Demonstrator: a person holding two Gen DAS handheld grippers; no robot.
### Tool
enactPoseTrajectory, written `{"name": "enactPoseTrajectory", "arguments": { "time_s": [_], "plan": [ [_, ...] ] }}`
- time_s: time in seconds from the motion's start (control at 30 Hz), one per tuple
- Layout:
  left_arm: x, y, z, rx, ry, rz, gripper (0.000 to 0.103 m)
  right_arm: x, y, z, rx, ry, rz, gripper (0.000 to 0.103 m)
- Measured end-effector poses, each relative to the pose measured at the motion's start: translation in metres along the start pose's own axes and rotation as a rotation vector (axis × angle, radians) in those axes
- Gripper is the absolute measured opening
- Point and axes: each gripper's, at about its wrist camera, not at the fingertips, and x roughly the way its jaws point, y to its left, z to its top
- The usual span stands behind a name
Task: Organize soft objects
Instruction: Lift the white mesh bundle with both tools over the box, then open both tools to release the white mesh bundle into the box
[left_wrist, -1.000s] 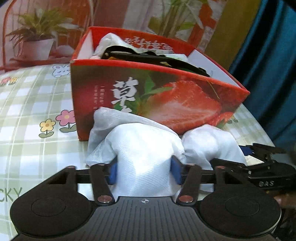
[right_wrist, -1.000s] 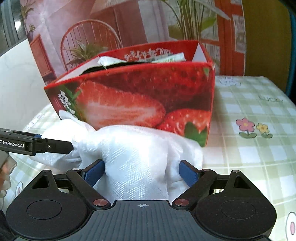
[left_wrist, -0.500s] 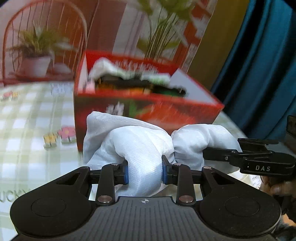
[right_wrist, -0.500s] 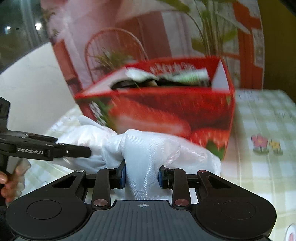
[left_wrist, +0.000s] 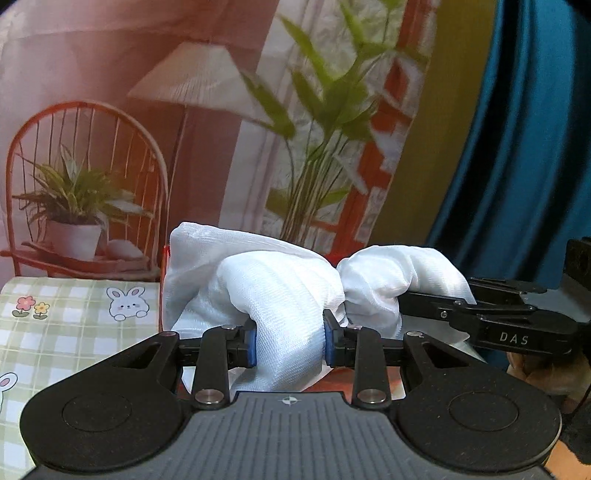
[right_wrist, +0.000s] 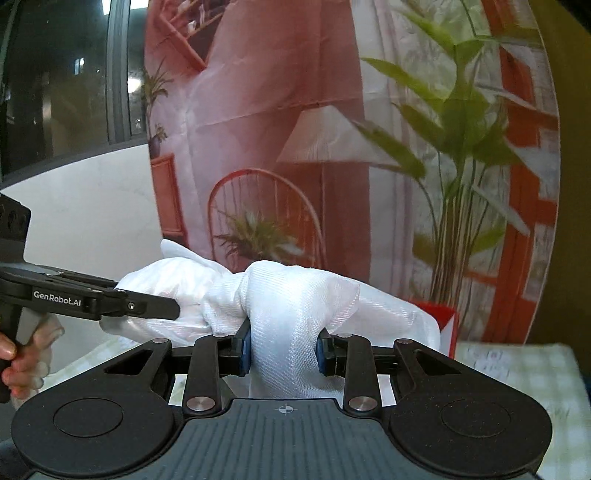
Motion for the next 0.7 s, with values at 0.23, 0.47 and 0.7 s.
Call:
{"name": "enactPoseTrajectory", "arguments": {
  "time_s": [0.23, 0.47, 0.7],
  "plan": [
    [0.067, 0.009, -0.004, -0.001, 0.169, 0.030, 0.034, 0.059, -0.033, -0.018, 0.092, 0.171, -0.039, 0.028],
    [0.113, 0.024, 0.002, -0.009, 0.263, 0.095, 0.033, 0.108, -0.047, -0.028, 0.143, 0.284, -0.081, 0.027],
    [0.140, 0.033, 0.003, -0.022, 0.288, 0.129, 0.034, 0.141, -0.059, -0.024, 0.170, 0.323, -0.121, 0.027]
  ]
}}
